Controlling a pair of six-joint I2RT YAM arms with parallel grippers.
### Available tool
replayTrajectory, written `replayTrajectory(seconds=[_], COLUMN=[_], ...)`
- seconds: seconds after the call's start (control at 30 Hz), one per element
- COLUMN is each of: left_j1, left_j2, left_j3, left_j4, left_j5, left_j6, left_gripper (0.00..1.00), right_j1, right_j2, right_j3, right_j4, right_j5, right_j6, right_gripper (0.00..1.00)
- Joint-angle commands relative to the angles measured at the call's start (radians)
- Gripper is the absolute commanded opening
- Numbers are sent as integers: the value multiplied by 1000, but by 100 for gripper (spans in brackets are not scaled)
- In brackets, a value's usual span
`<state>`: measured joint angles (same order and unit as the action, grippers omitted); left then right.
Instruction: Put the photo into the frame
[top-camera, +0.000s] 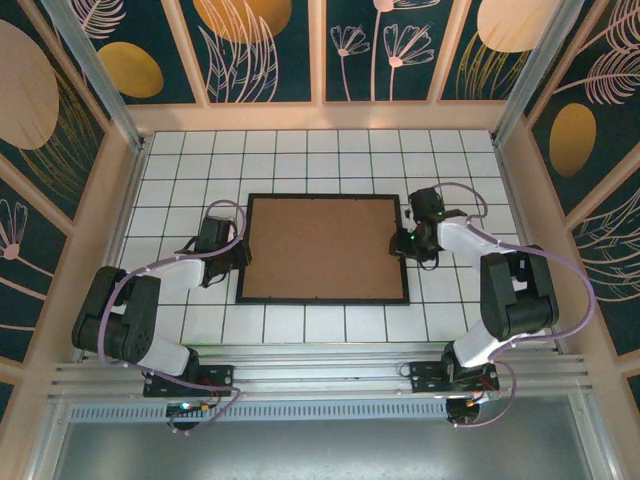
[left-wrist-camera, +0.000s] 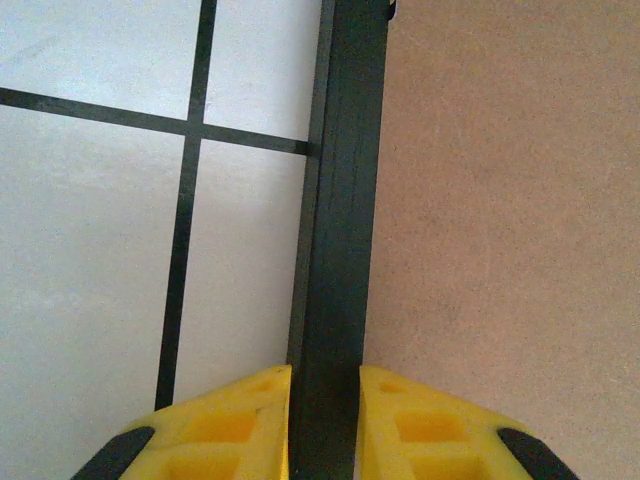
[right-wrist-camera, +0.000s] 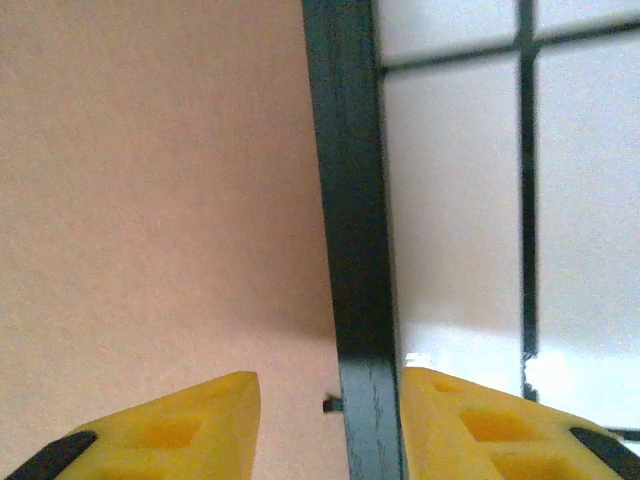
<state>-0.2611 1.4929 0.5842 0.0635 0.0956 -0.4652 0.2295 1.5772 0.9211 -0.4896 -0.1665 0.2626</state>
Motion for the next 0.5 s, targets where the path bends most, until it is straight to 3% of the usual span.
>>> replayTrajectory(seconds=[0.0,0.3,0.47], left_j1=[-8,-8,-7], left_j2=[0,-6,-8], left_j3=[3,3,6], left_j4=[29,27,25], left_j5=[35,38,44], left_j6=[5,2,-2], left_gripper=[22,23,24], right_j1=[-54,-82,-76], right_j2=[-2,165,192], right_j3=[51,145,132], right_j4=[50,120,137], right_j5=[-42,-74,-85], right_j6=[-32,-54,-49], right_gripper=[44,44,39])
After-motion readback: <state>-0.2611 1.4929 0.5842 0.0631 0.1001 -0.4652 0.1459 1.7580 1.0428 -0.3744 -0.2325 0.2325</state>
